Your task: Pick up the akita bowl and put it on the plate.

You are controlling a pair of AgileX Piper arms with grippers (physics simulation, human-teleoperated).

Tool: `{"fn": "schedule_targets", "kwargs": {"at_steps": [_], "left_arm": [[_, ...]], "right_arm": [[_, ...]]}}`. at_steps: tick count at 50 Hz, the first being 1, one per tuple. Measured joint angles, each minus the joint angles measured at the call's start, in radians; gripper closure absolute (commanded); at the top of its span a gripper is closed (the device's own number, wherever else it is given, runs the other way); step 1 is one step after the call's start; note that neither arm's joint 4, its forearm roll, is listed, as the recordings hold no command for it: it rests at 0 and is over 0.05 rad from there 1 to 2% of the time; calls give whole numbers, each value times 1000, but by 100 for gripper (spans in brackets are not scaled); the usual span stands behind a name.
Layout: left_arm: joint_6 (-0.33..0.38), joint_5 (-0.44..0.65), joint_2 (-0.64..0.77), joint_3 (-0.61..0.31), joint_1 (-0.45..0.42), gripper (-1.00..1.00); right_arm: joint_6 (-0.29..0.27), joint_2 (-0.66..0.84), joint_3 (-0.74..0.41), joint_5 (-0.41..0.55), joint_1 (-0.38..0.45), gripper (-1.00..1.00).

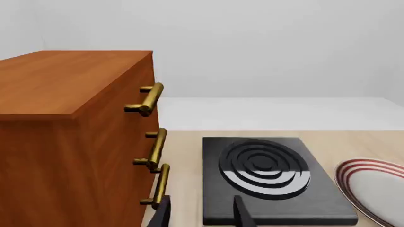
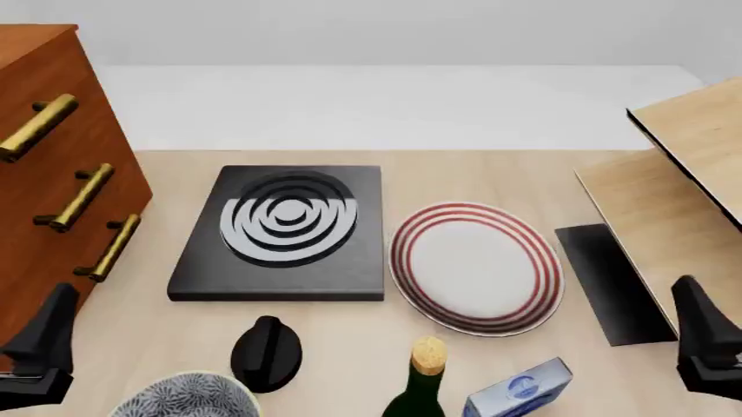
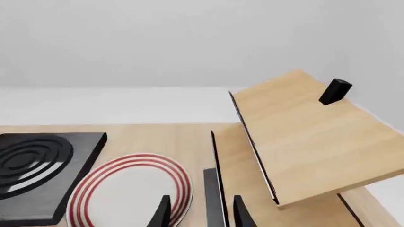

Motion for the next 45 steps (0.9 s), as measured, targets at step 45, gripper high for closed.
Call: {"fn": "schedule_targets", "kwargs": {"at_steps": [45], "left_arm": [[0,-1,5,-3,0,-100]], "right_arm": [[-32,457,-488,154,277,-100]]}}
